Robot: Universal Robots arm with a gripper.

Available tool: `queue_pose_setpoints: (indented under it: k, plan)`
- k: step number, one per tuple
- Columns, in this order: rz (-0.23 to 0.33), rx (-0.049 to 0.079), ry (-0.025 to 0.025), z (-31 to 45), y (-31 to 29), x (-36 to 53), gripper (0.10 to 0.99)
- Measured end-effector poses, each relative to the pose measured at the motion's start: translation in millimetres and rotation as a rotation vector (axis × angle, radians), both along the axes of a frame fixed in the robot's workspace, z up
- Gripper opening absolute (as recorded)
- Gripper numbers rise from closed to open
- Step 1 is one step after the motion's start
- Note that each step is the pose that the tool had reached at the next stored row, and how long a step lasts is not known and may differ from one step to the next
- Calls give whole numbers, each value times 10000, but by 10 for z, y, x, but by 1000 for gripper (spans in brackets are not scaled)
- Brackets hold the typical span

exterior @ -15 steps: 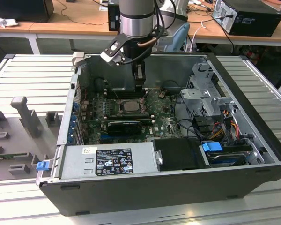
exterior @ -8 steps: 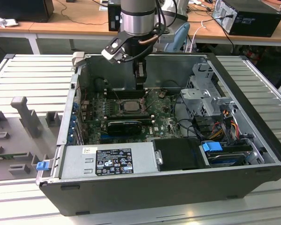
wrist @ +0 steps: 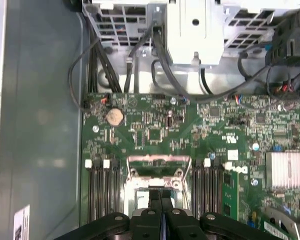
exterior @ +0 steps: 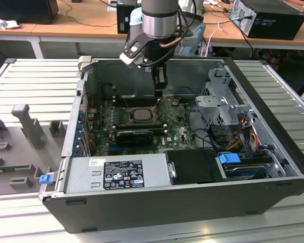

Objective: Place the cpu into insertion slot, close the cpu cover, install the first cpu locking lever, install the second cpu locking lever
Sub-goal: 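Close the cpu cover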

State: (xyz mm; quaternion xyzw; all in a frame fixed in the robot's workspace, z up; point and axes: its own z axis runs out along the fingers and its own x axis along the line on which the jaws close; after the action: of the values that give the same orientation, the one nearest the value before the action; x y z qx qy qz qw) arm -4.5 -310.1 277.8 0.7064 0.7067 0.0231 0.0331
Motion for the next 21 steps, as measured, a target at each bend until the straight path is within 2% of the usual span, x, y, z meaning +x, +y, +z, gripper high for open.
queue_pose_setpoints:
  k: [3, 10, 15, 17, 21]
  plan:
    - [2, 0, 23, 0, 0, 111, 106]
    - [1, 2, 37, -11, 1, 304, 106]
    - [3, -4, 62, -111, 0, 490, 106]
    - [1, -5, 86, -148, 0, 517, 106]
    - [14, -5, 174, -227, -20, 522, 106]
